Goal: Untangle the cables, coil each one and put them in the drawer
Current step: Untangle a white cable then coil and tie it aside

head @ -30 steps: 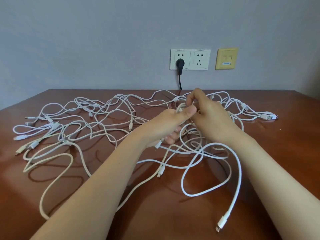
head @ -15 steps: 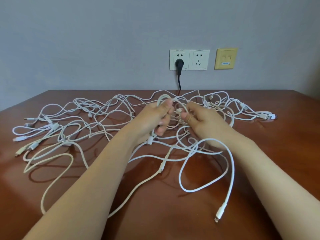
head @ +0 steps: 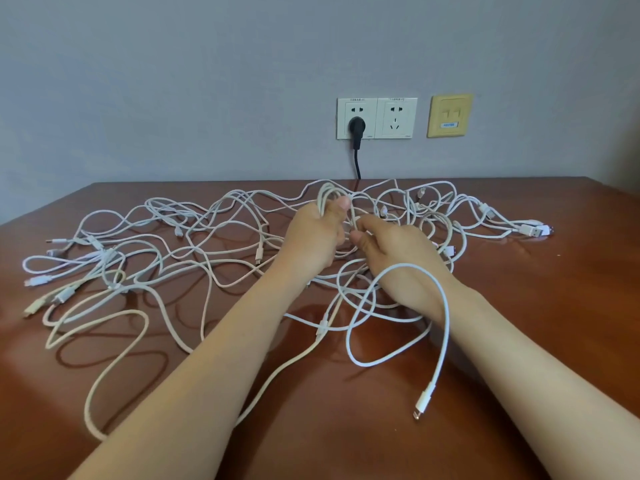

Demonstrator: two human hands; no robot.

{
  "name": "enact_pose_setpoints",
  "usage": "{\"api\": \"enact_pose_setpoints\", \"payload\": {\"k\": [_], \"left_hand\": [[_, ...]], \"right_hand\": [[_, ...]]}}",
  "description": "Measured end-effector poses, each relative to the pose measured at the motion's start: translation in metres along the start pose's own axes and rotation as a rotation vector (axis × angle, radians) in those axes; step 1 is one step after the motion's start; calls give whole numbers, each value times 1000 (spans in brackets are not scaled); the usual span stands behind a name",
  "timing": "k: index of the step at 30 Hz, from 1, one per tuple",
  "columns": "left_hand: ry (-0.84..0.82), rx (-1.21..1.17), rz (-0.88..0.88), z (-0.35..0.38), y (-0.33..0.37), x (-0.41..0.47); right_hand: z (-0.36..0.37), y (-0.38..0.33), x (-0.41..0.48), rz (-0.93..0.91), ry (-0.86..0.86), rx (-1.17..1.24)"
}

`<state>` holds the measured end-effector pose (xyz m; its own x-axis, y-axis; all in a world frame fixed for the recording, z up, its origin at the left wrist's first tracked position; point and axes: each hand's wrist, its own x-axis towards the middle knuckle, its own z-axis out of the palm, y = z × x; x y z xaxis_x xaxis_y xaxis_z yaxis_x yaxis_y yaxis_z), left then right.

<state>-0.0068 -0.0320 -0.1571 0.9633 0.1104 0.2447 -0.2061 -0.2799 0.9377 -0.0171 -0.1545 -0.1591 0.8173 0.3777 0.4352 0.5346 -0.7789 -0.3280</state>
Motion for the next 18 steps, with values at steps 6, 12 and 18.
{"api": "enact_pose_setpoints", "payload": {"k": [6, 12, 18], "left_hand": [[79, 37, 78, 4, -3, 0], [124, 63, 116, 3, -2, -1], [189, 559, 247, 1, -3, -7]], "right_hand": [[2, 1, 1, -24, -9, 44], [3, 2, 0, -91, -16, 31], [6, -1, 0, -144, -30, -48]]}}
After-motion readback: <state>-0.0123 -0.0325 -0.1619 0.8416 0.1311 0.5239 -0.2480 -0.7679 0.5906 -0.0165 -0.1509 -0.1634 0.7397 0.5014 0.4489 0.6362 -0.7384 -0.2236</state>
